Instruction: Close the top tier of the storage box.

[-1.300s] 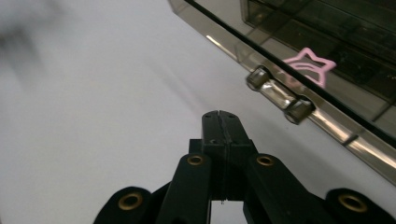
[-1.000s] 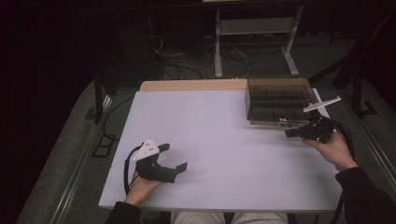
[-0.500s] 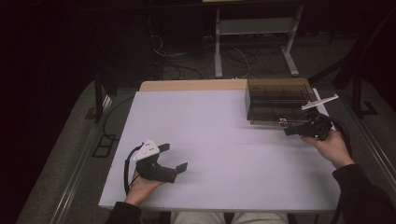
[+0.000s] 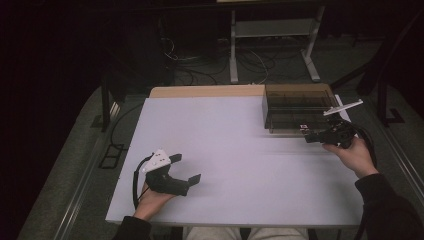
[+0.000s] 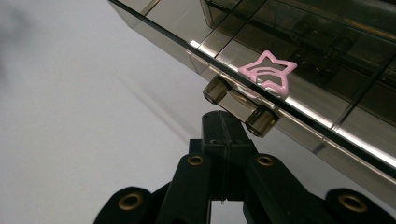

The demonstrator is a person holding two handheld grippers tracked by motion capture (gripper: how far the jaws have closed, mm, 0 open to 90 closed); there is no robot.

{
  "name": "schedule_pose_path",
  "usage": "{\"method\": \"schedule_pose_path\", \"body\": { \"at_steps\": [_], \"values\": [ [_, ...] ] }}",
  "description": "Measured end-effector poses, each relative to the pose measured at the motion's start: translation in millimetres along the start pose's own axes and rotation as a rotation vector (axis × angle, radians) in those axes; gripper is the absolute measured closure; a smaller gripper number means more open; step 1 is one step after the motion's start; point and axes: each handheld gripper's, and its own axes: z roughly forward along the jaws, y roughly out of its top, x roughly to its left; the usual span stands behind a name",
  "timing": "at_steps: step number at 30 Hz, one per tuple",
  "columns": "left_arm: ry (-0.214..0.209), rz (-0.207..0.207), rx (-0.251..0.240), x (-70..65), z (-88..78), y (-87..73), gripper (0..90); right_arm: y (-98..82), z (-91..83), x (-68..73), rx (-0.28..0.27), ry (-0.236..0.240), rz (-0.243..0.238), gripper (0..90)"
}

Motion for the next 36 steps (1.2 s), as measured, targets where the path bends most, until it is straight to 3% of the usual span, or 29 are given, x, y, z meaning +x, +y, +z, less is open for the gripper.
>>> {"method": "schedule_pose_path", "body": {
  "at_steps": [36],
  "values": [
    [0.001,-0.001,0.002,0.2,0.1,-0.2,0.0,15.5,-0.5,-7.9,0.001,-0.016,0.011,89.4]
  ]
}}
